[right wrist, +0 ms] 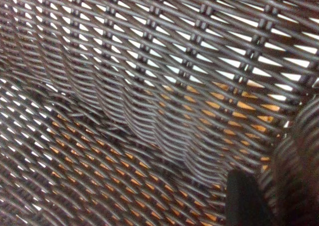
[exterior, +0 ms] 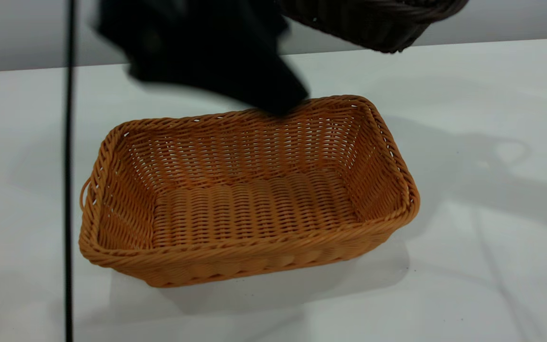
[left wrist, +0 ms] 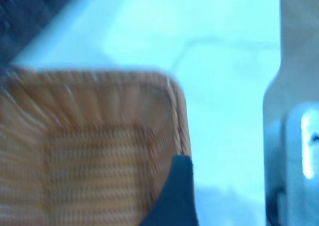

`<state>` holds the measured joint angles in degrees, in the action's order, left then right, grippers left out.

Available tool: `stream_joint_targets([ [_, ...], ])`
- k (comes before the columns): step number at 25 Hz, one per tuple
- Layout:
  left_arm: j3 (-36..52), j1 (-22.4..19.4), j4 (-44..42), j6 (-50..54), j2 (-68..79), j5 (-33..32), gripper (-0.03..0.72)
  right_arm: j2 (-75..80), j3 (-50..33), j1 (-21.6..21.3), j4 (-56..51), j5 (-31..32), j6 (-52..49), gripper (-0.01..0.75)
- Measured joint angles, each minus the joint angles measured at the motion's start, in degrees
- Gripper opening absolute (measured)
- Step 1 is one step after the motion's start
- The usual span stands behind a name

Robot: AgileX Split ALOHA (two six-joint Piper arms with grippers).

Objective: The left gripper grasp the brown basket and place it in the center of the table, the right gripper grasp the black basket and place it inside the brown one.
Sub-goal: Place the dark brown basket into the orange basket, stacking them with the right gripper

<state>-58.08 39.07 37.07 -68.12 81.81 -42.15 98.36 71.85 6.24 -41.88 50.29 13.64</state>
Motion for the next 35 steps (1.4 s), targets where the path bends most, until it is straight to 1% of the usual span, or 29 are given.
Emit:
stream_joint_targets([
  [4,0.00,0.00,0.00,1.38,-8.69,5.05,0.648,0.00,0.00,0.06,0.37,5.19,2.52,0.237],
  [8,0.00,0.00,0.06,1.33,-14.78,9.81,0.648,0.00,0.00,0.61,0.65,8.70,4.54,0.237],
  [10,-0.03,0.00,0.11,1.33,-15.87,10.96,0.648,0.00,0.00,1.77,0.59,11.64,6.73,0.237],
  [13,-0.03,0.00,0.26,1.33,-15.87,14.49,0.648,0.47,0.05,4.50,0.91,16.41,9.54,0.237],
  [15,-0.03,0.00,0.87,1.33,-15.87,17.31,0.648,1.89,0.39,6.84,2.04,17.28,9.85,0.237],
  [17,-0.49,0.00,0.82,1.33,-15.87,18.70,0.648,3.83,1.57,8.80,4.15,17.33,9.67,0.237],
  [20,-1.33,0.00,0.76,1.33,-15.87,18.84,0.648,7.28,4.01,10.95,3.38,17.24,9.36,0.237],
  [24,-1.84,0.00,0.61,1.33,-15.87,18.09,0.648,12.09,8.03,11.13,4.28,19.31,9.60,0.237],
  [27,-1.84,0.00,0.32,1.33,-15.87,17.66,0.648,15.06,10.16,11.13,4.98,19.44,9.12,0.237],
  [35,-1.84,0.00,0.23,1.33,-15.87,17.41,0.648,18.77,10.32,11.07,5.48,19.54,9.59,0.237],
])
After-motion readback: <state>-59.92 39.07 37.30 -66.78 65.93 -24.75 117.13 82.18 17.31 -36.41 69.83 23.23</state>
